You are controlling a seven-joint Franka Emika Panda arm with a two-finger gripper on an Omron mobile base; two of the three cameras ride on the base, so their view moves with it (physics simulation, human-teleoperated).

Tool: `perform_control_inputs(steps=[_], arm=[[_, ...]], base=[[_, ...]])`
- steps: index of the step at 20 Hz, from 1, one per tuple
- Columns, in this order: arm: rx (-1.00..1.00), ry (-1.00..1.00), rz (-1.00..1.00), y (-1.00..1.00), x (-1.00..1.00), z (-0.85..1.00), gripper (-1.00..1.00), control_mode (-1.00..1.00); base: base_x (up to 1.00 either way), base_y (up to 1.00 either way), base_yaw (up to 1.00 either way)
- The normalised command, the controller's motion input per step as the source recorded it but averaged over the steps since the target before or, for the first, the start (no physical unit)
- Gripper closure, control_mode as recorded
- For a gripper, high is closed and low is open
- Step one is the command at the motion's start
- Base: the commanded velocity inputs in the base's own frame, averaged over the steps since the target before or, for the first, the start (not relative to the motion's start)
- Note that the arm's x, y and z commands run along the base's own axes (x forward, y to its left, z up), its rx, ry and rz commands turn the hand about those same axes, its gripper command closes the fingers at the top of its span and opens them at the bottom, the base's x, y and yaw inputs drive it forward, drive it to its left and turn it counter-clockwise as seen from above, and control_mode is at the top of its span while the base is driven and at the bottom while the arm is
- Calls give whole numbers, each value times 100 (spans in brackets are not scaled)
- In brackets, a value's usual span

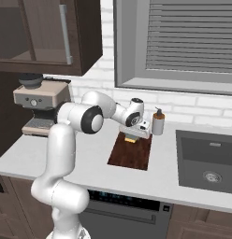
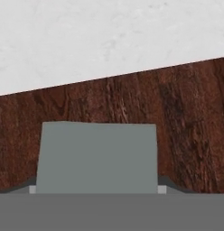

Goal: Pick up the sponge from the counter and clean the cutting board by briefly scrubbing or pressing down on the cutting board. Once finished, release the sponge.

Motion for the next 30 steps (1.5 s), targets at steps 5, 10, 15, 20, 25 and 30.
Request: perform_control_inputs(steps=[5, 10, 15, 20, 25, 30], arm=[[0, 0, -3, 8, -75, -86, 100, -100], [0, 0, -4, 6, -87, -61, 100, -100], [0, 1, -4, 1, -95, -41, 100, -100], [0, 4, -4, 5, -94, -50, 100, -100], [0, 0, -4, 3, -97, -51, 100, -100], [0, 0, -3, 2, -100, -44, 100, -100]], base=[[0, 0, 0], [0, 0, 0], [0, 0, 0], [0, 0, 0], [0, 0, 0], [0, 0, 0]])
